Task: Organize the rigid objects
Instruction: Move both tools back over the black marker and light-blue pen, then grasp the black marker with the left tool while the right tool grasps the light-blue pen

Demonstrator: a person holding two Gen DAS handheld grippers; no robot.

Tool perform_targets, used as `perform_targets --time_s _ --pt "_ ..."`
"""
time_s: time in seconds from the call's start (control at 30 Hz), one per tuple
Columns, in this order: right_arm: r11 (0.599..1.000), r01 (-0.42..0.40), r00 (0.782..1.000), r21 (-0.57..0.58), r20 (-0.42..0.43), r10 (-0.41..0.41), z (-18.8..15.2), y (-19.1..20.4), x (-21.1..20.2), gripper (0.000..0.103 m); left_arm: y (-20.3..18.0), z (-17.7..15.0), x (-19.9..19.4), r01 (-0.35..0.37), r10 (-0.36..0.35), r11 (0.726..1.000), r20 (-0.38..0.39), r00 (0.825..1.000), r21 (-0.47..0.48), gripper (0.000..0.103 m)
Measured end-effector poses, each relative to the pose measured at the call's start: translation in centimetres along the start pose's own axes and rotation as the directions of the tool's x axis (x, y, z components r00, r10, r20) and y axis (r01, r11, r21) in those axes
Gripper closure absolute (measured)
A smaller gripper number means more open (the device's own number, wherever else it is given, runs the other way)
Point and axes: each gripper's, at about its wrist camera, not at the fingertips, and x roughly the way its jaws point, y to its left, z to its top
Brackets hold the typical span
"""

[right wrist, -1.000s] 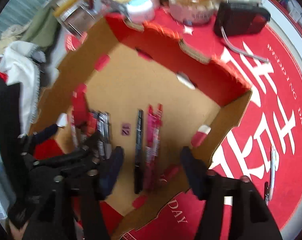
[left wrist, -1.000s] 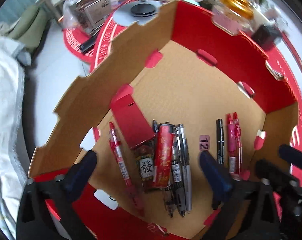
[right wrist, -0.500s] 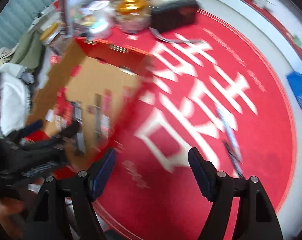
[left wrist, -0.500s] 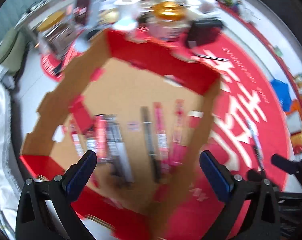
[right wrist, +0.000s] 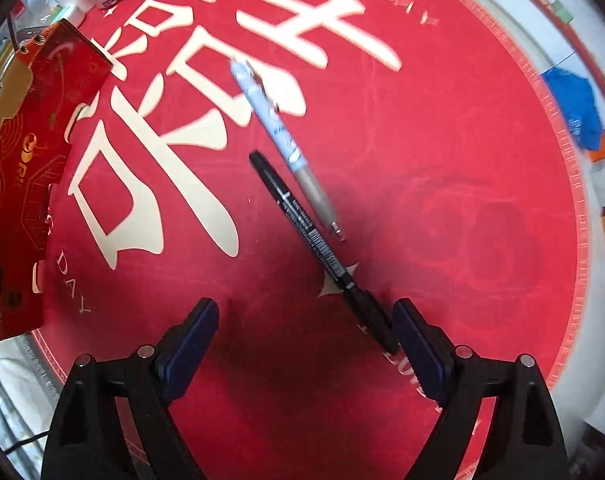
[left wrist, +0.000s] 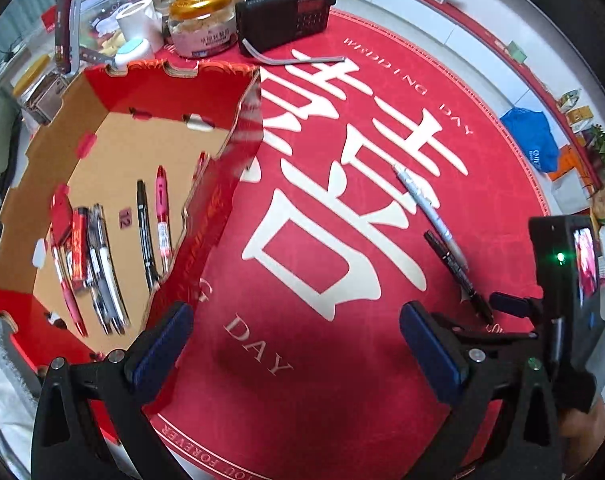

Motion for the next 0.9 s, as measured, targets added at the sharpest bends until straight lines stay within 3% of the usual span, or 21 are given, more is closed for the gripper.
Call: perform_targets --time_s 0.07,0.13,0.23,0.27,0.4,0.53,0.73,0.9 --pt "0.999 -0.031 0.999 0.008 0.027 0.031 0.1 0.0 -0.3 0.013 -0.1 -0.3 0.2 -0.023 0.023 1.0 0.003 1.0 -0.009 0.0" --pt "0.991 -0.131 0.991 0.0 0.025 0.131 0.3 0.4 -0.7 0.013 0.1 -0.4 0.1 -0.046 0.047 0.998 0.016 0.999 -0.03 0.0" --pt "0.96 -0.276 0.961 -0.036 -0.03 0.275 0.0 1.5 -1.0 0.013 0.6 0.0 -0.6 -0.066 0.07 0.995 0.051 0.996 -0.073 0.0" --pt "0.957 -0.285 0.958 -0.047 -0.039 0.283 -0.4 1.6 -1.2 0.013 0.7 0.3 -0.9 -0.073 0.079 0.994 0.067 0.995 -0.084 0.0" --pt "0.984 -0.18 0.984 -0.014 0.003 0.18 -1.9 -0.4 -2.4 0.013 -0.9 2.5 0.2 -0.05 0.053 0.996 0.051 0.997 -0.069 0.0" --pt "0.995 -0.065 0.998 0.073 0.021 0.064 -2.9 -4.3 -2.5 0.013 -5.5 3.6 3.7 -0.031 0.031 0.999 -0.003 1.0 0.038 0.0" --pt "0.988 -0.048 0.999 0.149 -0.002 0.049 -5.1 -8.7 -3.1 0.013 -11.0 2.3 7.1 -0.029 0.035 0.986 -0.034 0.999 0.163 0.0" --pt "0.987 -0.047 0.999 0.157 0.007 0.046 -5.6 -10.2 -3.5 0.013 -11.0 0.4 9.5 -0.086 0.101 0.983 -0.087 0.991 0.164 0.0"
